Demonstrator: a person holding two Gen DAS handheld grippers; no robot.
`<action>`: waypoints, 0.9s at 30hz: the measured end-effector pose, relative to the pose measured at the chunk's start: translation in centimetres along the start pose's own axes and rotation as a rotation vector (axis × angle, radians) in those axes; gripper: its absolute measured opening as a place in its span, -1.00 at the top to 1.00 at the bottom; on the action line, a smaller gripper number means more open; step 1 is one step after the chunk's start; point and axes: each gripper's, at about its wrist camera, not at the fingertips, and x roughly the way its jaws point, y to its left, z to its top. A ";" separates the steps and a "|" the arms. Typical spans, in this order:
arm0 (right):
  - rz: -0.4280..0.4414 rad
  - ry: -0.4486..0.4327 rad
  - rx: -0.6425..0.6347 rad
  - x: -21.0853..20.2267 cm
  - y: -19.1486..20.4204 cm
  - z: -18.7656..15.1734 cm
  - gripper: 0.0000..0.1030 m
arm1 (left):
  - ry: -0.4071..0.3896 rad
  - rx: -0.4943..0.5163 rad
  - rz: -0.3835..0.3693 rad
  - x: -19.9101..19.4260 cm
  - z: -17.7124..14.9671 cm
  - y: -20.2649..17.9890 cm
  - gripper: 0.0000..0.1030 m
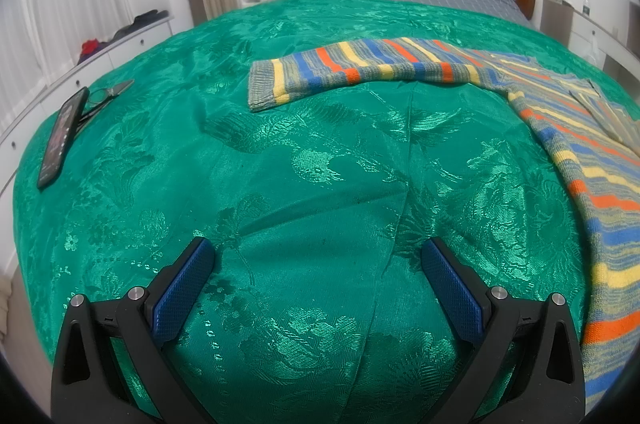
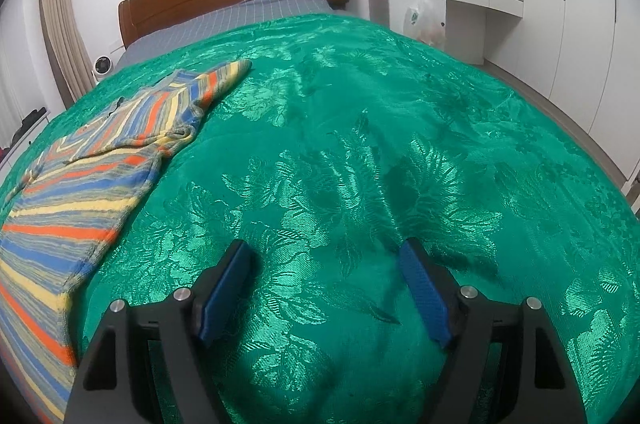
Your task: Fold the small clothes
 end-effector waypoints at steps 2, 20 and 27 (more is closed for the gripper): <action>0.000 0.000 0.000 0.0 0.0 0.0 -0.49 | 0.000 0.000 0.000 0.0 0.0 0.0 -0.99; -0.015 -0.003 -0.016 0.2 0.1 0.0 -0.50 | 0.301 -0.378 -0.299 8.6 15.3 11.1 -0.94; -0.023 -0.002 -0.023 0.2 0.2 0.0 -0.51 | 0.437 -0.338 -0.224 14.7 16.5 8.0 0.28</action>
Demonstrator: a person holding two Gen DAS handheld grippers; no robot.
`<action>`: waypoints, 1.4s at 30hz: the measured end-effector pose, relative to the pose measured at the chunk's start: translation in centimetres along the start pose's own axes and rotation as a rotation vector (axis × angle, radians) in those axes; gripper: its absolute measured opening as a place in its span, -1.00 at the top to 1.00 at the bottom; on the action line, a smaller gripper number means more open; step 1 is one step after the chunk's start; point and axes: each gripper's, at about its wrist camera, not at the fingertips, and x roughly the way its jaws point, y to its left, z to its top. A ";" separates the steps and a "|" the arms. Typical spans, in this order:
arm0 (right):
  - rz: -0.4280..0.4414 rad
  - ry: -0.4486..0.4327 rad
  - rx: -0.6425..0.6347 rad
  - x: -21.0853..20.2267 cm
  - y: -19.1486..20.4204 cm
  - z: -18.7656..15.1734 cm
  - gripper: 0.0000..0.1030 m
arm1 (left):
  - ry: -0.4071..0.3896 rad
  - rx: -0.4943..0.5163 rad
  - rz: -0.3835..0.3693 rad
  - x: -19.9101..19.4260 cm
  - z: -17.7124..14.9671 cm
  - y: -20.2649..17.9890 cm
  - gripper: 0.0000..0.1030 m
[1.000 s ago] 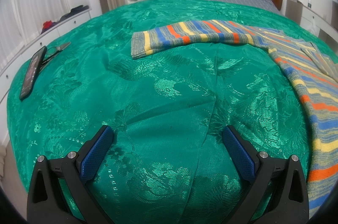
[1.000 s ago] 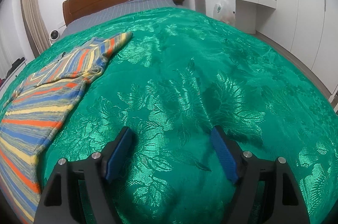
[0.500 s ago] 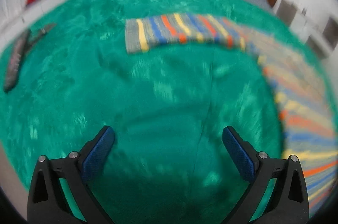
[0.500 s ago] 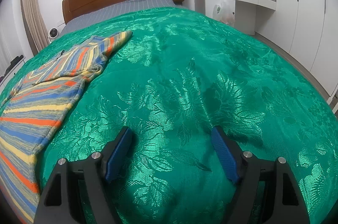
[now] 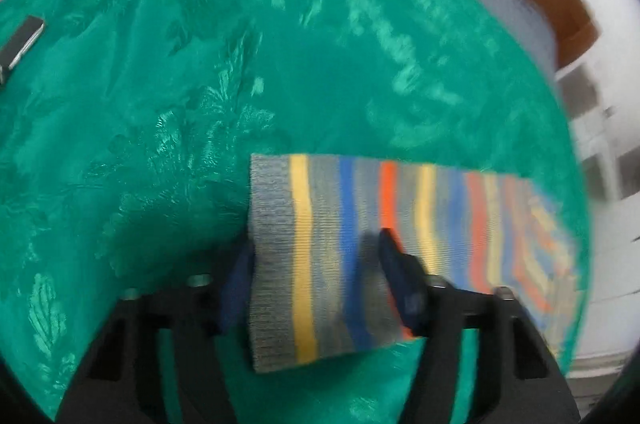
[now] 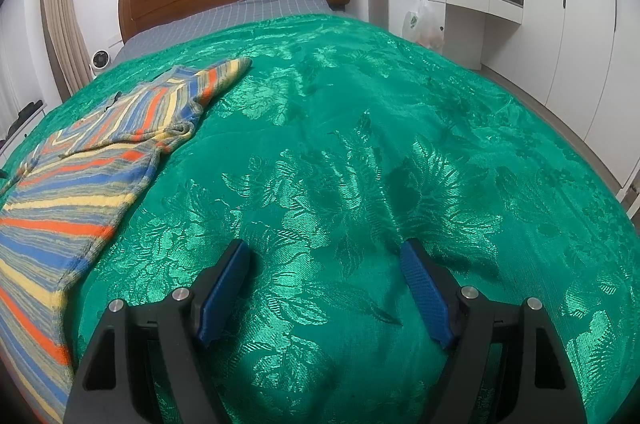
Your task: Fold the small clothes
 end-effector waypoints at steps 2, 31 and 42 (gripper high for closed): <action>0.000 -0.001 0.000 0.0 0.0 0.0 -0.51 | -0.042 0.041 0.096 -0.3 0.0 -0.7 0.94; 0.002 -0.003 -0.008 0.0 0.1 0.1 -0.54 | -0.240 0.759 -0.167 -7.8 -16.1 -30.1 -0.53; -0.003 -0.004 -0.013 0.1 0.2 0.1 -0.55 | -0.174 0.856 0.013 -2.3 -13.9 -22.0 -0.55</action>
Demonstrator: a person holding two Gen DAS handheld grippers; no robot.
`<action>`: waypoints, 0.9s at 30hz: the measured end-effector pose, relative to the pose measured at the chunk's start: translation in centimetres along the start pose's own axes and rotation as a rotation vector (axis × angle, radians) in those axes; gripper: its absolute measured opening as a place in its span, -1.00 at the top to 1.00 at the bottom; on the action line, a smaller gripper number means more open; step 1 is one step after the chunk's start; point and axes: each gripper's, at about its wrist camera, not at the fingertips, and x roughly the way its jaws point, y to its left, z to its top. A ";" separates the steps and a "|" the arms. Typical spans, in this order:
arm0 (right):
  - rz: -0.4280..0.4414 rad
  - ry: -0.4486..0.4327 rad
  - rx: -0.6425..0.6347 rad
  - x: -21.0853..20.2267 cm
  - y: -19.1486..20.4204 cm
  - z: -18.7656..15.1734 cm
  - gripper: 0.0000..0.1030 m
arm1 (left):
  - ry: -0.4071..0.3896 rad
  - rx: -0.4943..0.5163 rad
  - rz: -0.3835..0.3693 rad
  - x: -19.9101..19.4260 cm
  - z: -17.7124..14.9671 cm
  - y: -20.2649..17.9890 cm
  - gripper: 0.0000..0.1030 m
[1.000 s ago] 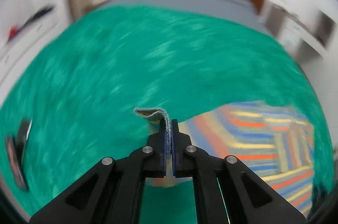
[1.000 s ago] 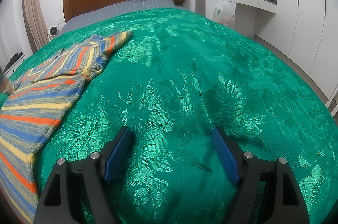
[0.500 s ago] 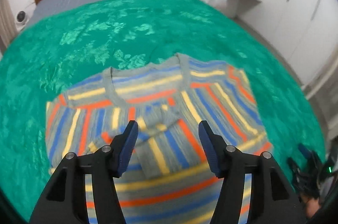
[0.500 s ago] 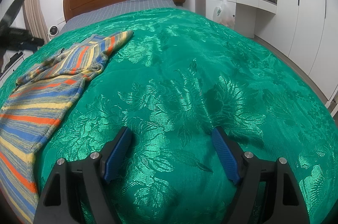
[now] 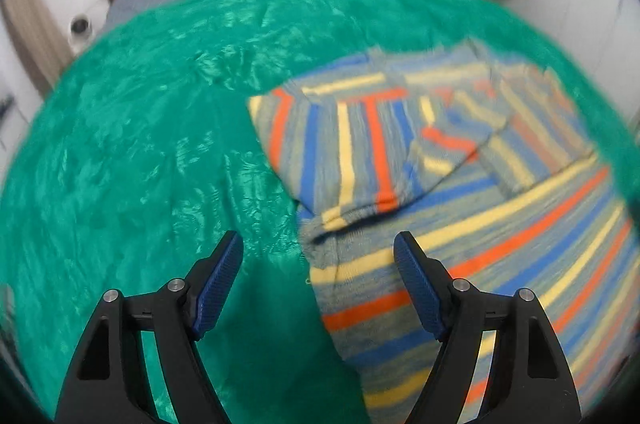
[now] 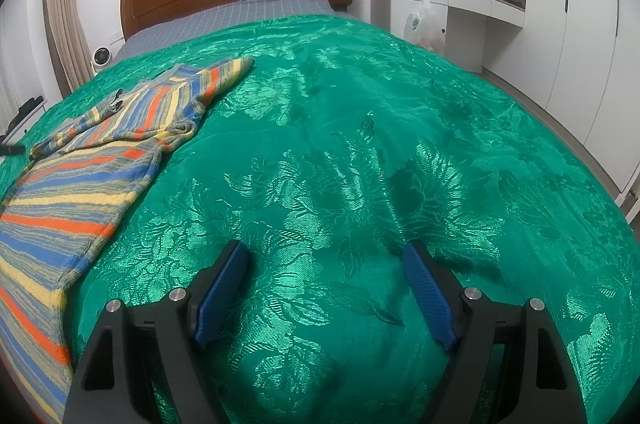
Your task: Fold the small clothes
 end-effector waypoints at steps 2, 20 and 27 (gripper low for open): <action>-0.002 0.000 -0.002 0.0 0.0 0.0 -0.55 | -0.021 0.029 0.117 0.9 0.0 -1.0 -0.47; 0.157 0.183 -0.199 -3.4 6.8 10.1 -0.57 | -0.048 -0.231 0.162 -2.1 -9.4 5.9 -0.77; 0.458 0.275 -0.312 2.3 21.5 19.2 -0.50 | -0.151 -0.393 0.044 -1.0 -13.3 8.6 -0.93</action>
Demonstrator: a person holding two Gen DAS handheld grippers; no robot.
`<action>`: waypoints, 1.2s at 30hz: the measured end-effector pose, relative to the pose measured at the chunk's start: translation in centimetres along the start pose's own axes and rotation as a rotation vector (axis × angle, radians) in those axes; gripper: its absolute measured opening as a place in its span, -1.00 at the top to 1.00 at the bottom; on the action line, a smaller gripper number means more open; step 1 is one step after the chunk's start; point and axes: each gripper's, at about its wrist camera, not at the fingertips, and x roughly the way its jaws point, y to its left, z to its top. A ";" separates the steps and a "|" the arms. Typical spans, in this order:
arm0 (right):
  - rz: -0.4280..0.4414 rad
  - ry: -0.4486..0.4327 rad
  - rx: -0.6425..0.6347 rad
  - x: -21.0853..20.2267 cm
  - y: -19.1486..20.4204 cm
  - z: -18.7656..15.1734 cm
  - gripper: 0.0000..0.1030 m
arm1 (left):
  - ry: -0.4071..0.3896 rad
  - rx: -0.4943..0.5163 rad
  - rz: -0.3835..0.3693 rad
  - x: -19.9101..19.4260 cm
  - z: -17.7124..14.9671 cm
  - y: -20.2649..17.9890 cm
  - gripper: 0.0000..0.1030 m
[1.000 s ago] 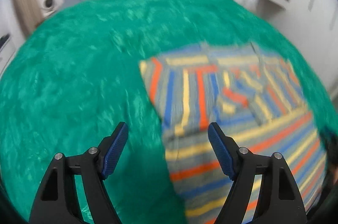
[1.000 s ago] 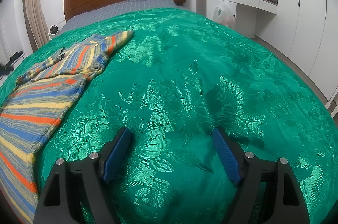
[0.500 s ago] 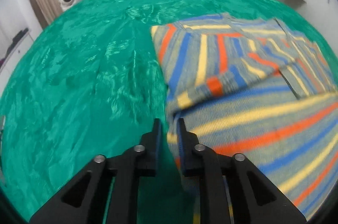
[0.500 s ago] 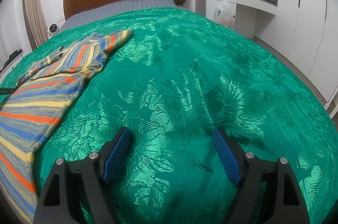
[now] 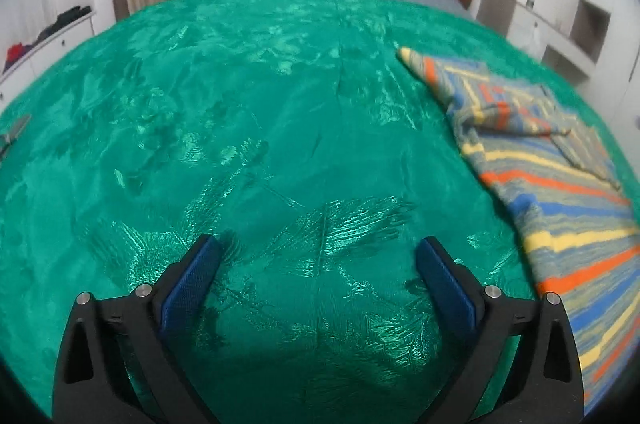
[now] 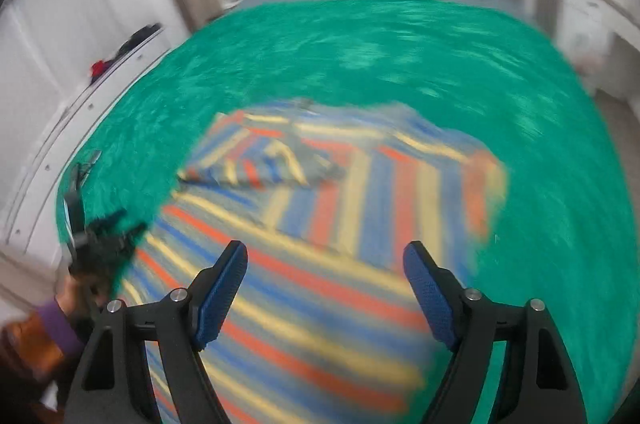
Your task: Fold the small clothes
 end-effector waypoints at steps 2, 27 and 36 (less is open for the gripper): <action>-0.023 0.046 -0.054 4.0 1.0 2.6 -0.32 | -0.013 0.003 0.001 -0.1 -0.2 0.0 -0.93; -0.053 0.206 -0.491 6.6 1.2 -5.2 0.94 | -0.043 0.016 0.026 -0.3 -0.8 0.0 -0.95; 0.057 0.092 -0.080 3.6 -3.4 -4.1 0.13 | -0.043 0.022 0.036 -0.3 -0.8 -0.1 -0.95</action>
